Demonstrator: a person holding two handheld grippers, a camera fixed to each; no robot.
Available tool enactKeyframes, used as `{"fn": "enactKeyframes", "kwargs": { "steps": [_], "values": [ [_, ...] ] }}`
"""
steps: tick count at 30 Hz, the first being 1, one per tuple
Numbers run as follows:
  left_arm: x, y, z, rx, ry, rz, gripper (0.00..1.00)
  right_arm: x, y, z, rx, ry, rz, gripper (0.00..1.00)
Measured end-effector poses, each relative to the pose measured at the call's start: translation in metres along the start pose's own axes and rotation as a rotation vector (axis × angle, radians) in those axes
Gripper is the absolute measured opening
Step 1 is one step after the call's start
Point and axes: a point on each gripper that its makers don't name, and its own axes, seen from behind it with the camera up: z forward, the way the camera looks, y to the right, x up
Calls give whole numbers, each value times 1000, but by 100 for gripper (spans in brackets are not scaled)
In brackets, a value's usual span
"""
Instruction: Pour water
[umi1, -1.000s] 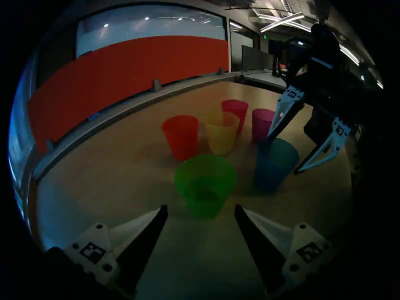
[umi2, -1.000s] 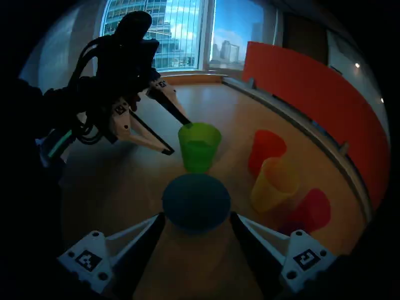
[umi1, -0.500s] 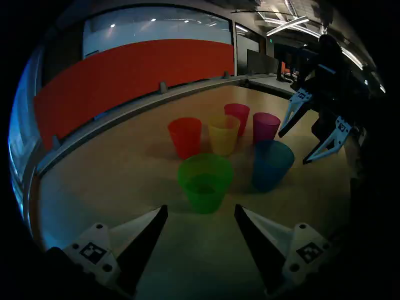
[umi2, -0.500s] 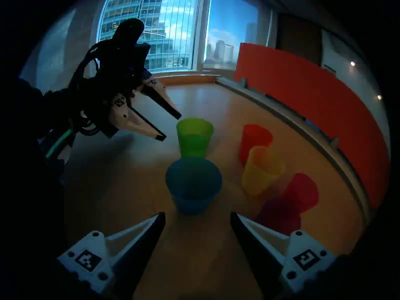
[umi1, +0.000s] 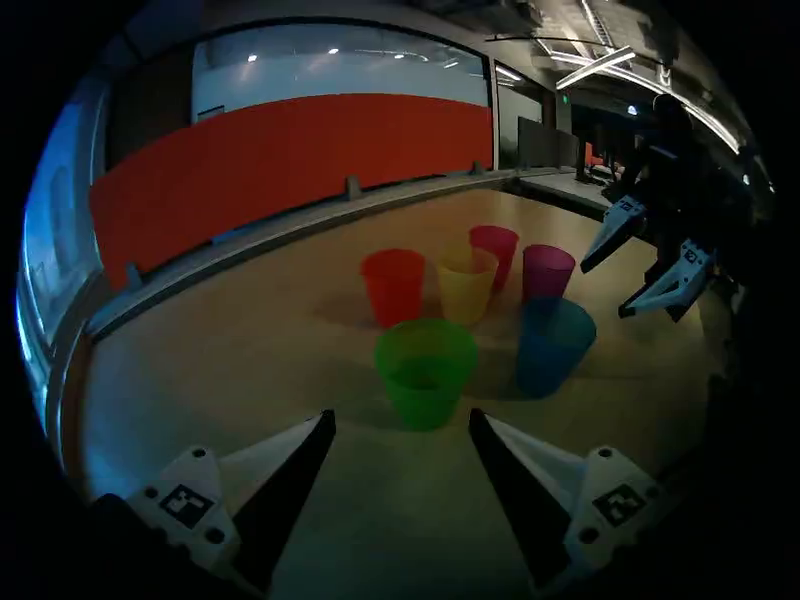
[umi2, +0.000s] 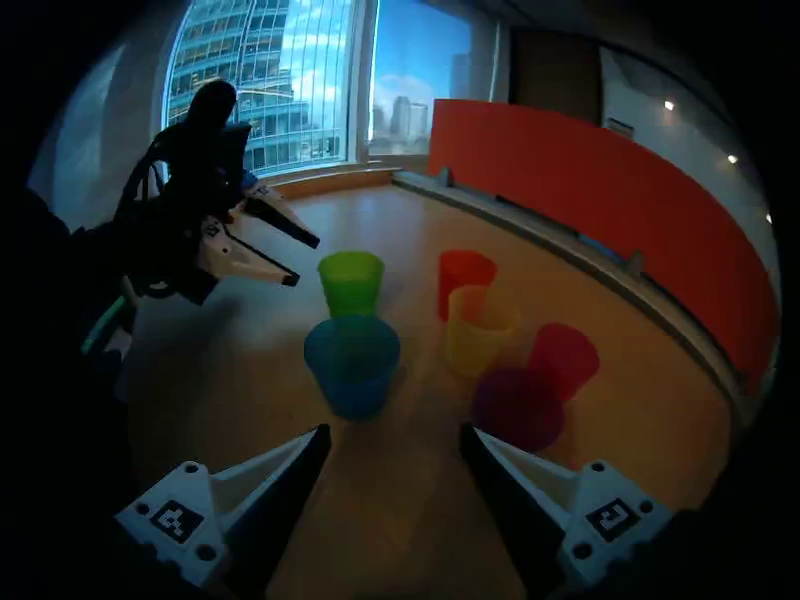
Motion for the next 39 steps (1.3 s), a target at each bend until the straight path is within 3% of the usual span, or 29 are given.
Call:
{"fn": "enactKeyframes", "kwargs": {
  "steps": [11,20,29,39],
  "values": [
    [16,-17,-9,98,72,-32,100,3,28,-16,-115,61,62,100],
    [31,-35,-18,175,149,-70,100,19,58,-30,-231,154,129,100],
    [49,-55,-30,285,223,-65,100,37,96,-46,-388,254,158,100],
    [70,-72,-51,407,331,-85,100,67,137,-78,-585,406,174,100]
  ]
}}
